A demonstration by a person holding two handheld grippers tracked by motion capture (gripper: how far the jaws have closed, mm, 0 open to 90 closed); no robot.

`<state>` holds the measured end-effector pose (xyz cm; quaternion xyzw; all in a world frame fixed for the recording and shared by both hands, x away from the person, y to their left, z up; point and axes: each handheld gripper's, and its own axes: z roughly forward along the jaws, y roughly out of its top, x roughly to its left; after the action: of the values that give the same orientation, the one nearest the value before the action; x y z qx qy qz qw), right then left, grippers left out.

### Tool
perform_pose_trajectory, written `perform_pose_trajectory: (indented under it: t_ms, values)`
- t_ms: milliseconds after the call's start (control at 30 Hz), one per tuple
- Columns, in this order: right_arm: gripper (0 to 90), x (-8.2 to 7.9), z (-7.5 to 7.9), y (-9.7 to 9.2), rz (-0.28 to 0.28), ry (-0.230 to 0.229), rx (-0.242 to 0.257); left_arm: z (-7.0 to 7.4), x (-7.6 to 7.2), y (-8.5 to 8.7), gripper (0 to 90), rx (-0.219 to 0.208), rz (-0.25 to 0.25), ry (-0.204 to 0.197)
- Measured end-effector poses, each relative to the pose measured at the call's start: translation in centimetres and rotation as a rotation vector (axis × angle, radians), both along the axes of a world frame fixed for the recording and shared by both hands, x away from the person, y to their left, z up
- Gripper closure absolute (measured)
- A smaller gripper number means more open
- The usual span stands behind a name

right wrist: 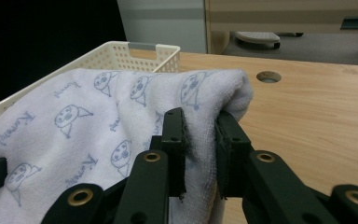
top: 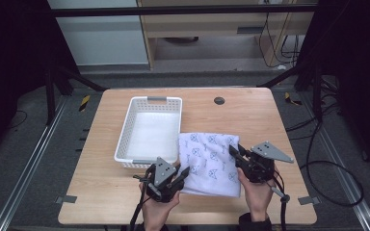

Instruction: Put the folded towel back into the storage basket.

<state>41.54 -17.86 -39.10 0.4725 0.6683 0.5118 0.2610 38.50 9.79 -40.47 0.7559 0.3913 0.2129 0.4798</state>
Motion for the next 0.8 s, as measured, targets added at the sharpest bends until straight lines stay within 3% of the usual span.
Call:
perform_pose_trajectory:
  t_ms: [333,800]
  values:
    - [76.2,0.5,1.6,1.5,0.014,-0.034,-0.004,1.6,0.1,1.4,73.2,-0.010,0.024,-0.036]
    - [76.2,2.1,2.7,4.1,0.044,-0.046,-0.008,2.8,0.7,3.6,73.4,-0.036,0.071,-0.055]
